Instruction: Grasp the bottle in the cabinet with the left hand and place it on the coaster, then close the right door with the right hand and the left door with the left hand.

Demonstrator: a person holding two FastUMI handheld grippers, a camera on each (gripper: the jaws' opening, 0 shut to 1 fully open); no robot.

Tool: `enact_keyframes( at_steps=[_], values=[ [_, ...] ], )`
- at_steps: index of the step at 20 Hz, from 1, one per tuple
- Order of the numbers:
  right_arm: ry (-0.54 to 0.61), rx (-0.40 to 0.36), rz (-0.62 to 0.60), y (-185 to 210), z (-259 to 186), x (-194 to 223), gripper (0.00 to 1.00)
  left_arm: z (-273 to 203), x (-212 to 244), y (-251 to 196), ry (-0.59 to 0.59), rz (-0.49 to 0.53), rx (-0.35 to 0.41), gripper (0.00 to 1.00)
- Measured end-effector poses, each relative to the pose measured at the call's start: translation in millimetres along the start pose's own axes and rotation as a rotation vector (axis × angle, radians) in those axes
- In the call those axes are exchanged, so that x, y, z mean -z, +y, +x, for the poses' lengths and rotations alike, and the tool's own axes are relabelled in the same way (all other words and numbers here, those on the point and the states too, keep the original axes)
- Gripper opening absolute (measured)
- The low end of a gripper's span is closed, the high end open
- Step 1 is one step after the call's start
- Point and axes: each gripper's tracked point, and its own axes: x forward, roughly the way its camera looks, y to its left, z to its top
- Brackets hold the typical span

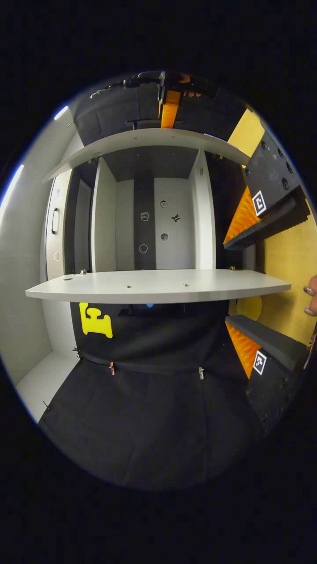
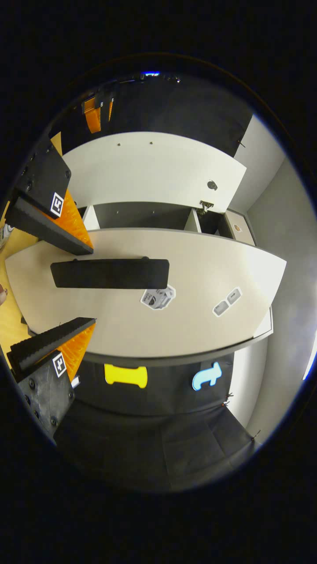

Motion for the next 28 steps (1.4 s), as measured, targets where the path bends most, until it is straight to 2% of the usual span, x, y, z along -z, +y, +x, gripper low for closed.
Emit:
enact_keyframes(
  at_steps=[1,2,4,8,11,14,15,19,24,28],
  values=[
    [-0.019,-0.008,-0.006,3.1,2.5,-4.4,0.97,1.5,-2.6,8.4,-0.004,0.001,-0.005,0.95],
    [-0.036,-0.005,-0.018,3.9,0.3,-8.2,0.95,5.9,-5.0,16.5,-0.01,0.0,-0.008,0.95],
    [-0.047,0.023,-0.042,-1.3,-6.1,-9.1,0.98,19.1,-11.2,38.0,-0.021,0.007,-0.031,0.95],
    [-0.025,0.063,-0.021,-8.7,-21.2,-1.6,0.98,49.0,-28.3,68.9,-0.053,0.036,-0.065,0.95],
    [-0.007,0.086,-0.015,-10.3,-21.2,3.8,0.98,59.2,-38.0,75.7,-0.078,0.057,-0.063,0.95],
    [-0.006,0.078,-0.027,-1.2,-13.5,3.4,0.98,65.6,-46.9,67.2,-0.107,0.048,-0.019,0.95],
    [-0.003,0.079,-0.036,0.8,-10.7,4.2,0.98,68.2,-44.6,67.2,-0.107,0.047,-0.002,0.91],
    [0.013,0.078,-0.053,5.3,-1.1,11.9,0.98,71.4,-41.8,64.6,-0.093,-0.011,0.074,0.92],
    [0.019,0.08,-0.017,6.0,30.1,16.3,0.98,70.7,-43.6,58.0,-0.095,0.01,0.076,0.92],
    [0.014,0.052,0.001,12.2,40.6,20.7,0.98,70.9,-44.6,31.7,-0.093,0.003,0.131,0.92]
  ],
)
